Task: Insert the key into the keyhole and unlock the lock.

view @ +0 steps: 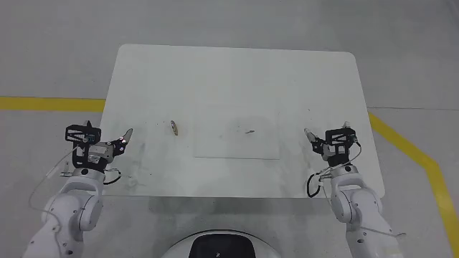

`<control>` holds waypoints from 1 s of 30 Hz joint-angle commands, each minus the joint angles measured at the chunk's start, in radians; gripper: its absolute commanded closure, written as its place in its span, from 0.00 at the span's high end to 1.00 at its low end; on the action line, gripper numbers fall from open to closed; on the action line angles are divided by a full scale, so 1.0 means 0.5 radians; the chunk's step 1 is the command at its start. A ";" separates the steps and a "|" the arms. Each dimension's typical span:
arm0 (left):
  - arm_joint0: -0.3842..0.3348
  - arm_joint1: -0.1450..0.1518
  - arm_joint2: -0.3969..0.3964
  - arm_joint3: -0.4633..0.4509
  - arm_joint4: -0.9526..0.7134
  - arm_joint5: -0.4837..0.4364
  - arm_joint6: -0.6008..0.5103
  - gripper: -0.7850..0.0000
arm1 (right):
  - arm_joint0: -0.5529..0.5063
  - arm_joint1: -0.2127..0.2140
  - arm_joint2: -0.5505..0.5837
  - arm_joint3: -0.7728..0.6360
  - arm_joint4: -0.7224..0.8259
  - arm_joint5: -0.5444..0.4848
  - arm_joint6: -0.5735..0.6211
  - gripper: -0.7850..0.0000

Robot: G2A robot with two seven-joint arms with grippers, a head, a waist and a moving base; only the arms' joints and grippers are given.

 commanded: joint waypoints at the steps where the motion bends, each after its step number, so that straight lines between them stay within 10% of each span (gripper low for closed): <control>1: 0.000 0.000 0.000 0.000 0.000 0.000 0.000 1.00 | 0.000 0.000 0.000 0.000 0.000 0.000 0.000 1.00; 17: 0.000 0.000 0.000 0.000 0.000 0.000 0.000 1.00 | 0.054 0.003 -0.069 -0.041 -0.191 -0.047 0.065 1.00; 30: 0.000 0.000 0.000 0.000 0.000 0.000 0.000 1.00 | 0.410 0.014 -0.495 -0.051 -0.526 -0.873 0.467 1.00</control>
